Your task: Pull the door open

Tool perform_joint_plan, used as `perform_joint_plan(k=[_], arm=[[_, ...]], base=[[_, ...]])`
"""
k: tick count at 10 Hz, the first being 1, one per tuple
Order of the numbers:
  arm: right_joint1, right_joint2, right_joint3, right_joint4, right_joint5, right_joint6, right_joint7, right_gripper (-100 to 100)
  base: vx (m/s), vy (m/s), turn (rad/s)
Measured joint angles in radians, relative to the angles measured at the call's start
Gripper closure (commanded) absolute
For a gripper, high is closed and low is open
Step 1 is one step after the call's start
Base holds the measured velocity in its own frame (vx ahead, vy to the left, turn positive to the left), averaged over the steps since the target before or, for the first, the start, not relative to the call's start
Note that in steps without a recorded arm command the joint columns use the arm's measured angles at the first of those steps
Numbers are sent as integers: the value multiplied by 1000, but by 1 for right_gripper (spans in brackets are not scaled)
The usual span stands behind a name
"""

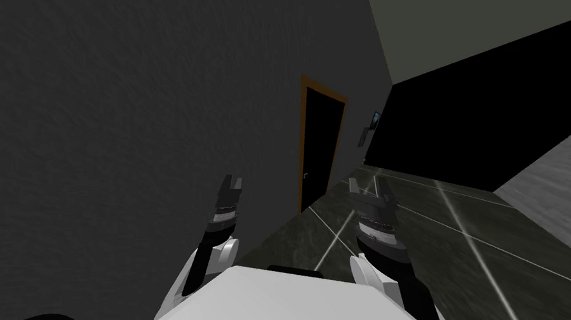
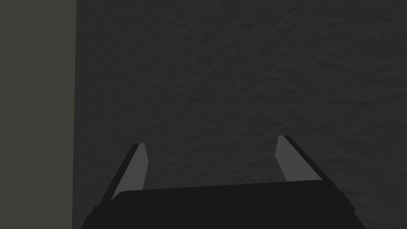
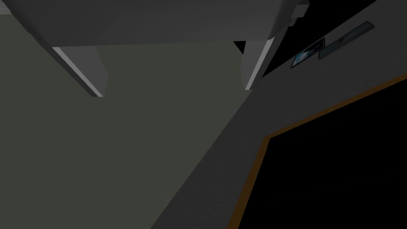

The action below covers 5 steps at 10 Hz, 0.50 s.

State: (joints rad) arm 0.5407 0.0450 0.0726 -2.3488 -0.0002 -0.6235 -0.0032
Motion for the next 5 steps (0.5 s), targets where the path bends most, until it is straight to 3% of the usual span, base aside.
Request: perform_joint_plan(k=[1,5], arm=[[-1,-7,1,29,-1,-14,-3,-100],[-38,-36,-4,123,-6,-19,-21,-100]], base=[[59,-71,148],[49,-69,105]])
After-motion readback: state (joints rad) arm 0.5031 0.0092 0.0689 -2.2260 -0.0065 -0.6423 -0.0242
